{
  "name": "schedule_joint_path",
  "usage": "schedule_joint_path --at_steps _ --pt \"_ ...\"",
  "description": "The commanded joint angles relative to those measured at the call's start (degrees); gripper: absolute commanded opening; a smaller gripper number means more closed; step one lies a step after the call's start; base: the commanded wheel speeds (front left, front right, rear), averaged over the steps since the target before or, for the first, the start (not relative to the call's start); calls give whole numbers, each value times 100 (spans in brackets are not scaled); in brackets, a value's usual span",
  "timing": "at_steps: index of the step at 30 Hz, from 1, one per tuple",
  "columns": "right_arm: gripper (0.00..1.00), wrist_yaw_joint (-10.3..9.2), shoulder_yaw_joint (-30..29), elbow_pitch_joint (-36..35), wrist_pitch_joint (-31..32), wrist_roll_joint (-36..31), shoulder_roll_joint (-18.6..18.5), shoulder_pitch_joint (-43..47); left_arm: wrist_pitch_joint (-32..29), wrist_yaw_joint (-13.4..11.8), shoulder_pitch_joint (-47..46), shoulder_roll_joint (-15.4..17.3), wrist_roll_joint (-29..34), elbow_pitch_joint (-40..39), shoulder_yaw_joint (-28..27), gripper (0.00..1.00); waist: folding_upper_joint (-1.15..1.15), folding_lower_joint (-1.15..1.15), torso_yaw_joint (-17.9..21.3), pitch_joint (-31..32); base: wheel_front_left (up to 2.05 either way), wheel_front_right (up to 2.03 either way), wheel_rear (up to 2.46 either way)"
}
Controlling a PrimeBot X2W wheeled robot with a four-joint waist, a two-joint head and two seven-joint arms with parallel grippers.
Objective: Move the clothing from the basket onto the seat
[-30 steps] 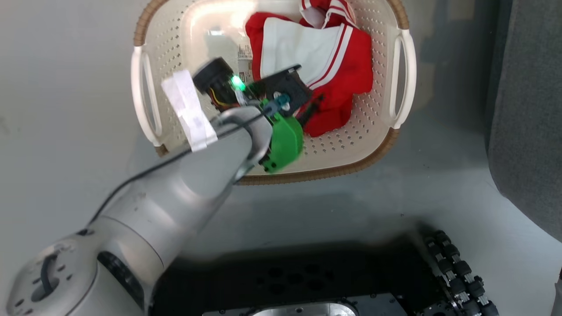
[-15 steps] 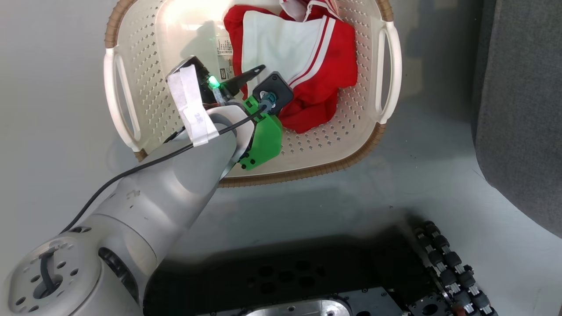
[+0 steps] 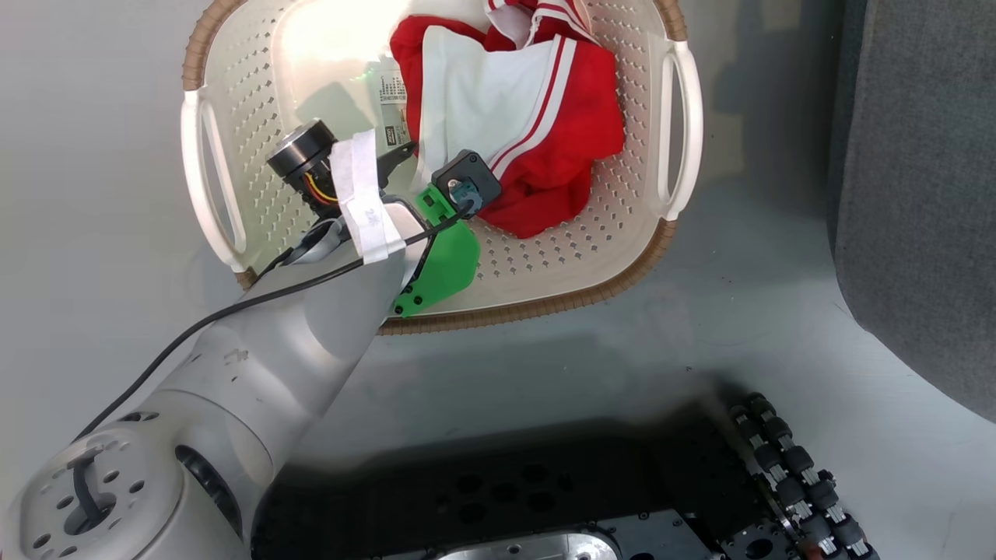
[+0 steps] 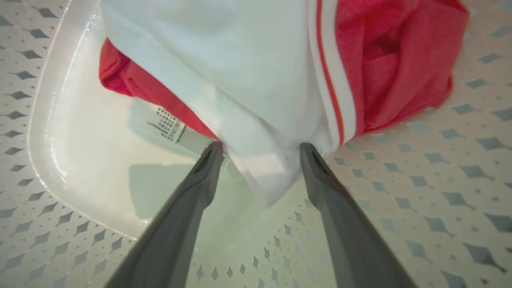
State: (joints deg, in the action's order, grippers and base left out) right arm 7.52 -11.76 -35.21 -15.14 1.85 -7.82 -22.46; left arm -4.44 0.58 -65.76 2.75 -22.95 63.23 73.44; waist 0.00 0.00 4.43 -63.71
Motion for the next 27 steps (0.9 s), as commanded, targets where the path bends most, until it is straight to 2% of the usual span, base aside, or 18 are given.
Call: schedule_joint_path --at_steps 1,5,6,7,14,21,27 --pt "100 -6 23 -20 0 -46 22 46 14 -47 34 28 61 29 -5 100 0 0 12 7 0 0 0" --pt "100 -6 45 -33 0 -33 39 63 72 -40 51 27 -41 53 -8 100 0 0 44 17 0 0 0" --pt "100 -6 33 -38 0 -33 39 72 113 -35 50 28 -82 53 -11 39 0 0 49 18 0 0 0" --pt "100 -6 21 -42 0 -28 39 78 182 -14 51 27 -136 38 -26 0 0 0 54 17 0 0 0" --pt "100 -6 -12 4 0 -13 56 7 401 130 30 28 -362 18 -20 0 0 0 49 29 0 0 0" --pt "100 -6 47 78 0 25 99 -257 724 153 -60 27 -576 -47 -44 0 0 0 20 123 0 0 0" --pt "100 -6 323 331 0 -28 133 -370 1358 315 362 27 -1051 -131 -192 0 0 0 38 740 0 0 0"
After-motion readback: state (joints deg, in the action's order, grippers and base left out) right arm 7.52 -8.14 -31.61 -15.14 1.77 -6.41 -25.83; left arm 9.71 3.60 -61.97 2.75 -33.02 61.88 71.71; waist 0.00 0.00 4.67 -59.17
